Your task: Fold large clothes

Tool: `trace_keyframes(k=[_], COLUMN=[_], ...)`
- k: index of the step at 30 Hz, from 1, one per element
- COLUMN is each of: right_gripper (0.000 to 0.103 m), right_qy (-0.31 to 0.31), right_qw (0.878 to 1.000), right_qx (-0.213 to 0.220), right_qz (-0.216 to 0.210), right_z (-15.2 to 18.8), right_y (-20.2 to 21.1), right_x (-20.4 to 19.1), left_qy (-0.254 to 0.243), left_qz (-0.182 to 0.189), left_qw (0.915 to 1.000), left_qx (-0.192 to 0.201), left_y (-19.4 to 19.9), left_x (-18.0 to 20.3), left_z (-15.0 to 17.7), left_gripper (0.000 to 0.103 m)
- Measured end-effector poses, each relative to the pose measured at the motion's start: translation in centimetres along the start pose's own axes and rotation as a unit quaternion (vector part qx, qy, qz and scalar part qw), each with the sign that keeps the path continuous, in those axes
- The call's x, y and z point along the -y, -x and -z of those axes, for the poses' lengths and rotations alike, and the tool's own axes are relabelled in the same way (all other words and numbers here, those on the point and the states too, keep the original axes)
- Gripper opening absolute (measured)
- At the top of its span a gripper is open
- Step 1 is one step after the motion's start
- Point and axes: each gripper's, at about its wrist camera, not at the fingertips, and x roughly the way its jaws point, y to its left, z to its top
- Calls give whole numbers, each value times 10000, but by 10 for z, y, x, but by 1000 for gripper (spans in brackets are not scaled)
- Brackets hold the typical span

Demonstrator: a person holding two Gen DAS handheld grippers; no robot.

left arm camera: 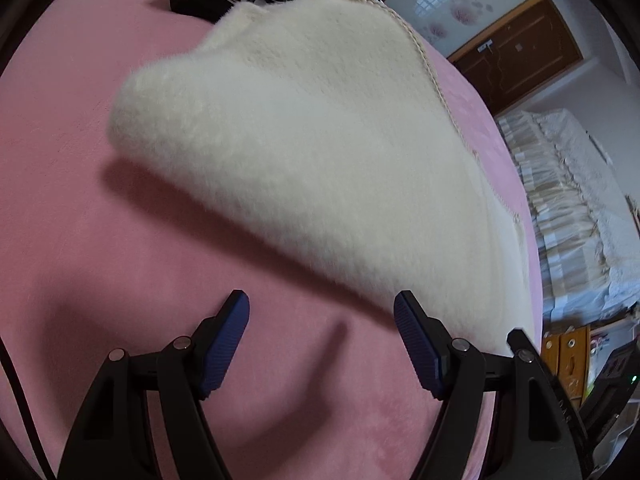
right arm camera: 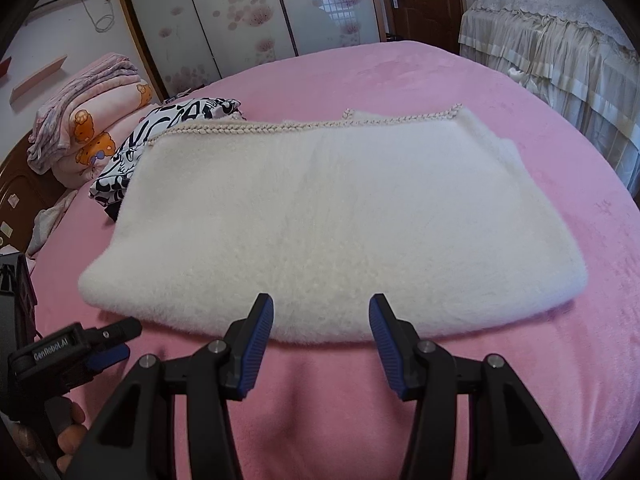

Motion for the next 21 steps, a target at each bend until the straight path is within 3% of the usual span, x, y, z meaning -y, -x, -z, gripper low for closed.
trace_keyframes(k=[6, 13, 17, 19, 21], right_gripper=[50, 50, 50, 49, 36], right_qy=[67, 257, 510, 735, 974], right_qw=[9999, 9996, 9986, 9971, 9945], right_qx=[-67, -30, 110, 156, 140], right_qz=[-91, -87, 23, 150, 369], right_z=[-3, -14, -28, -38, -47], right_y=[-16, -33, -42, -50, -61], right_x=[-4, -16, -26, -33, -41], left_qy=[113, 135, 349, 377, 214], left_qz=[79, -75, -154, -184, -377], left_qw=[9992, 9956, 9904, 9885, 9854], left_qx=[382, 922, 1325, 1454, 1648], left_y=[-19, -43, -43, -39, -33], left_x=[-16, -11, -6, -1, 12], left_z=[-27, -65, -70, -68, -67], left_gripper=[73, 72, 40, 33, 26])
